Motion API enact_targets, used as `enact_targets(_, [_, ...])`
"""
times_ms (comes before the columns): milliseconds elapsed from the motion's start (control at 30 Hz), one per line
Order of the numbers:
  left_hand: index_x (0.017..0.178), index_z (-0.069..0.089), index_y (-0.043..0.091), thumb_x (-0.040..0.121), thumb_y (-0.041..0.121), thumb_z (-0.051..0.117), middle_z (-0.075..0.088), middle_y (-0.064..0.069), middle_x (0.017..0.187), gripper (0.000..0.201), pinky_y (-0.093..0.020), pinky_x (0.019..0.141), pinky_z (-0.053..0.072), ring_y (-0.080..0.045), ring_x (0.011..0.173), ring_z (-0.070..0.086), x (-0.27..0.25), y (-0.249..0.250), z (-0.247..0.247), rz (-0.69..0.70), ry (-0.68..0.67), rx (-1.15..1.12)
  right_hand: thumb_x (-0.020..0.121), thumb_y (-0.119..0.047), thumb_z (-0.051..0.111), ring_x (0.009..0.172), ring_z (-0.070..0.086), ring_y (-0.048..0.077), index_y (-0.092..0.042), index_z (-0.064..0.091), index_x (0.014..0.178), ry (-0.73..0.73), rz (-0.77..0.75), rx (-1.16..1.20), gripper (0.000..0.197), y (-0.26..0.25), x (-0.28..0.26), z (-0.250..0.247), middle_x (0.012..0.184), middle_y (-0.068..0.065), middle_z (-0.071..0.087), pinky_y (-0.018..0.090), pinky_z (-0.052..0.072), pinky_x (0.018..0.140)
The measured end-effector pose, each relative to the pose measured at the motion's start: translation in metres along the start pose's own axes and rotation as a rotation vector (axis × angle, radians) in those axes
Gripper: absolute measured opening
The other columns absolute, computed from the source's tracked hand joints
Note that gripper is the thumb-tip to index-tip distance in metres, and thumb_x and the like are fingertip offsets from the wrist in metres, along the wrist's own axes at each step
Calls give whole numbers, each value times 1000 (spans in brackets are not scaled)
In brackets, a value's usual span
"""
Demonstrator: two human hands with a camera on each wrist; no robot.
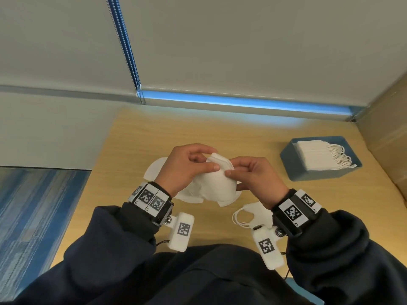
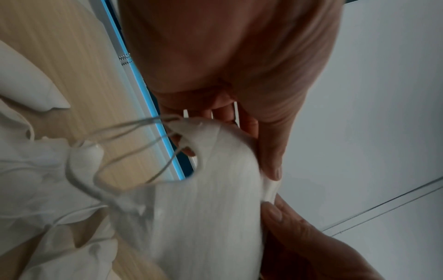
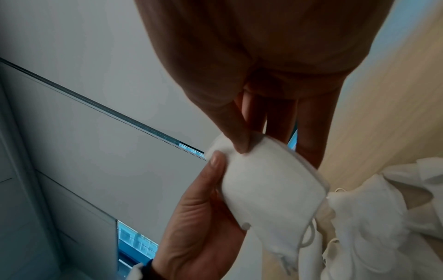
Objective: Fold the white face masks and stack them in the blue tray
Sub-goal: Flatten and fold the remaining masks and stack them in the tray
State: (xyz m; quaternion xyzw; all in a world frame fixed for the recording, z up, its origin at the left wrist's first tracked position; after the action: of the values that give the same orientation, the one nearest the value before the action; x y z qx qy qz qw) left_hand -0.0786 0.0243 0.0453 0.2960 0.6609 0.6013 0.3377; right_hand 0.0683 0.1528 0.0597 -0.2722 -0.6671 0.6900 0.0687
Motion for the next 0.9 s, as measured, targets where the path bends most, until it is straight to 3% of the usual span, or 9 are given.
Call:
enact_targets(133, [83, 78, 11, 75, 10, 88, 68, 5, 67, 12, -20, 60, 47, -8, 62, 61, -2, -1, 1, -9, 34, -5, 92, -1, 69, 89, 76, 33, -1, 72, 113, -27, 9, 18, 21, 1, -2, 3, 97, 20, 78, 47, 64, 72])
enact_targets(233, [78, 77, 11, 75, 12, 89, 70, -3, 74, 12, -27, 66, 49, -13, 69, 63, -1, -1, -1, 0, 55, -6, 93, -8, 70, 80, 75, 26, 3, 74, 103, 56, 4, 19, 15, 3, -2, -1, 93, 21, 77, 44, 64, 66])
enact_targets(567, [74, 78, 14, 75, 12, 89, 73, -2, 76, 11, -34, 72, 52, -14, 73, 66, -1, -6, 1, -20, 57, 9, 90, -5, 73, 73, 71, 21, 4, 76, 98, 94, 9, 45, 13, 10, -2, -8, 90, 20, 76, 38, 63, 63])
enact_targets(733, [73, 77, 15, 75, 13, 88, 72, 2, 74, 11, -29, 70, 50, -12, 72, 65, -1, -8, 4, -34, 58, 30, 88, -3, 74, 73, 72, 22, 2, 77, 95, 110, 25, 62, 8, 15, -3, -13, 89, 23, 75, 40, 63, 63])
enact_targets(833, [73, 76, 18, 77, 11, 87, 73, 2, 74, 13, -24, 67, 51, -11, 71, 67, 0, -9, 11, -42, 9, 38, 88, -2, 74, 74, 71, 24, 4, 76, 93, 148, 38, 75, 8, 20, -5, -22, 91, 26, 74, 40, 62, 60])
enact_targets(900, [82, 78, 18, 76, 14, 88, 76, 0, 80, 13, -29, 73, 57, -17, 77, 72, 1, -18, 17, -88, -76, 84, 88, -2, 74, 76, 71, 26, 7, 74, 94, 175, 67, 95, 11, 27, -8, -34, 93, 24, 75, 41, 62, 61])
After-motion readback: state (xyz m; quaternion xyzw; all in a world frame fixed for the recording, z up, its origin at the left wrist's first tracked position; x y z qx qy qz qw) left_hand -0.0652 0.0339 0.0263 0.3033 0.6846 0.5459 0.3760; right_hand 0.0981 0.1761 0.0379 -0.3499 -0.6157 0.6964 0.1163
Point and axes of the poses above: each hand's wrist, its own x-axis towards the middle knuckle, its own z-axis out of the palm, y = z × x, the point moved 4 cm from there along x, towards the middle knuckle
